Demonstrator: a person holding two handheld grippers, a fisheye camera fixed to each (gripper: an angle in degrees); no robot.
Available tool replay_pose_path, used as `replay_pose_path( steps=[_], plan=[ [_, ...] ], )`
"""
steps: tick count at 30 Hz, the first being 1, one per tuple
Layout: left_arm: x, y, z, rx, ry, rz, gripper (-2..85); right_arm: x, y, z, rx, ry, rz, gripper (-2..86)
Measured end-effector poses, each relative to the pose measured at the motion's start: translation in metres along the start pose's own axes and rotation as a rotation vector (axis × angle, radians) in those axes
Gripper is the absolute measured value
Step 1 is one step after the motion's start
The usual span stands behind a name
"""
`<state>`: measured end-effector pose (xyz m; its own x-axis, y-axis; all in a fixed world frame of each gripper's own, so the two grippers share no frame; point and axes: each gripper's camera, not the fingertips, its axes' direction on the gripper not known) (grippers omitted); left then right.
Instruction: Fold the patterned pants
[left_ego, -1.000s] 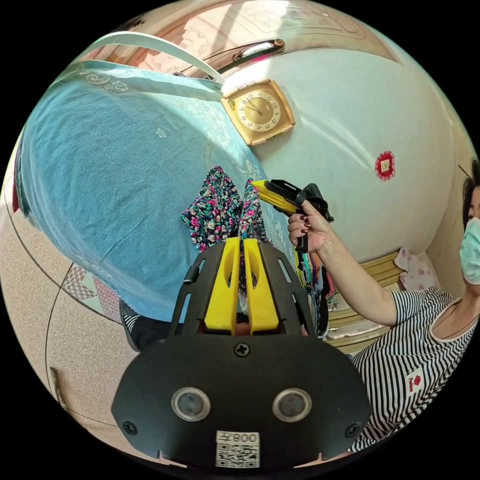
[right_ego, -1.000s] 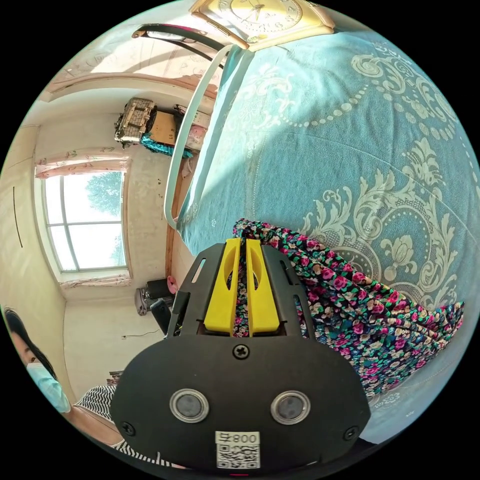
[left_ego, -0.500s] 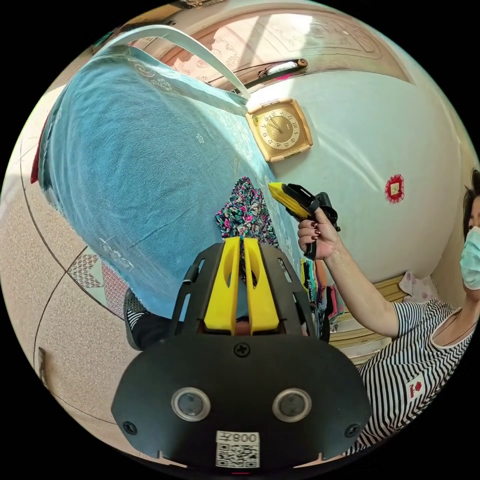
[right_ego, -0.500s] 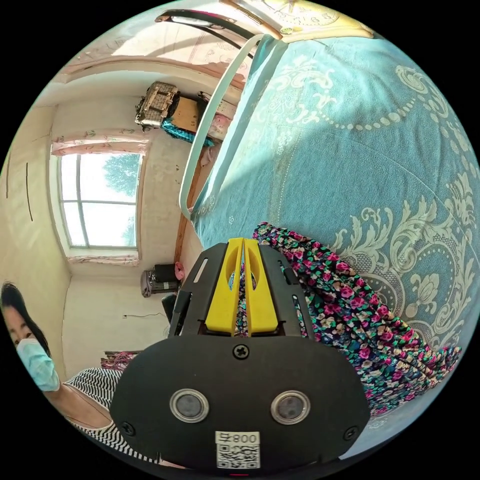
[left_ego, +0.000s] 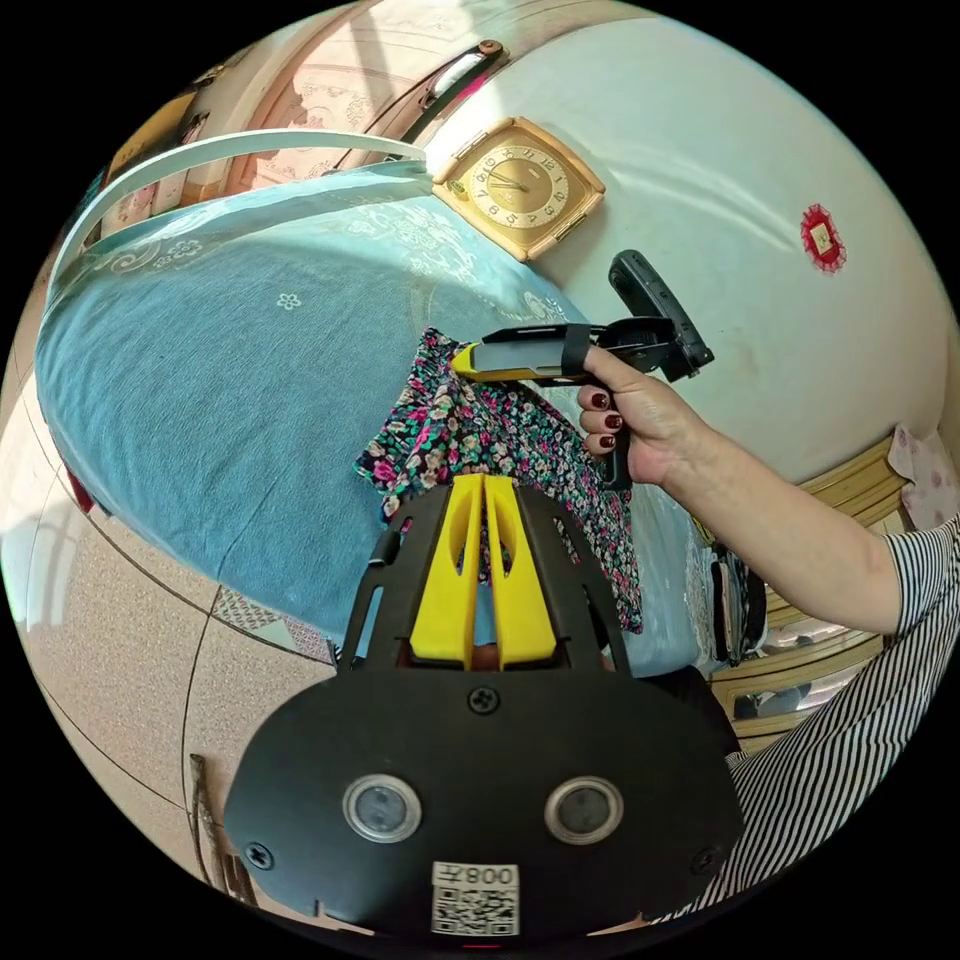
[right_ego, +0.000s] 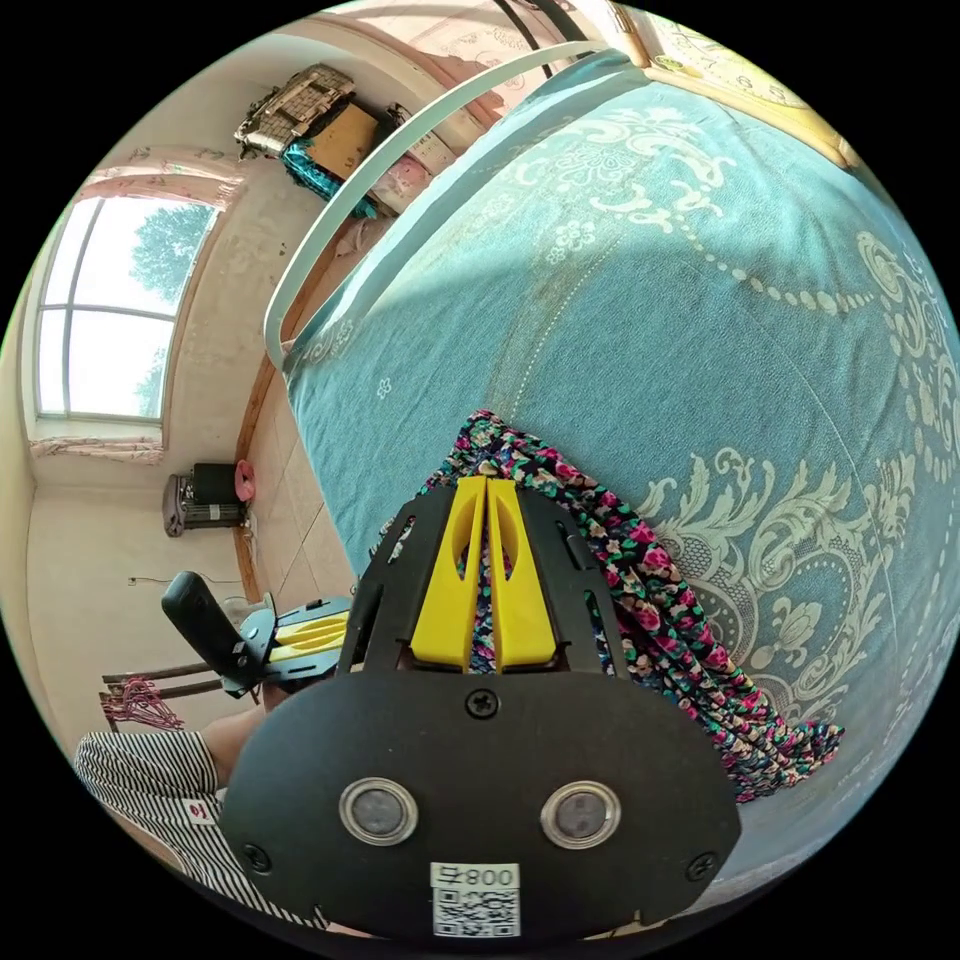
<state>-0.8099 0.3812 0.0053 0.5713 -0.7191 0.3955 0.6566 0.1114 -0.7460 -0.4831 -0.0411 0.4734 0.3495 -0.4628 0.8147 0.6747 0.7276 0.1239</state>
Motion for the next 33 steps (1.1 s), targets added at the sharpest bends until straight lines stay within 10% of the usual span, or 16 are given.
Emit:
replay_pose_path(
  steps=[33],
  plan=[
    [0.117,-0.086,0.073,-0.099,-0.239,0.121,0.1,0.118,0.214,-0.060,0.242,0.200,0.222,0.0]
  ],
)
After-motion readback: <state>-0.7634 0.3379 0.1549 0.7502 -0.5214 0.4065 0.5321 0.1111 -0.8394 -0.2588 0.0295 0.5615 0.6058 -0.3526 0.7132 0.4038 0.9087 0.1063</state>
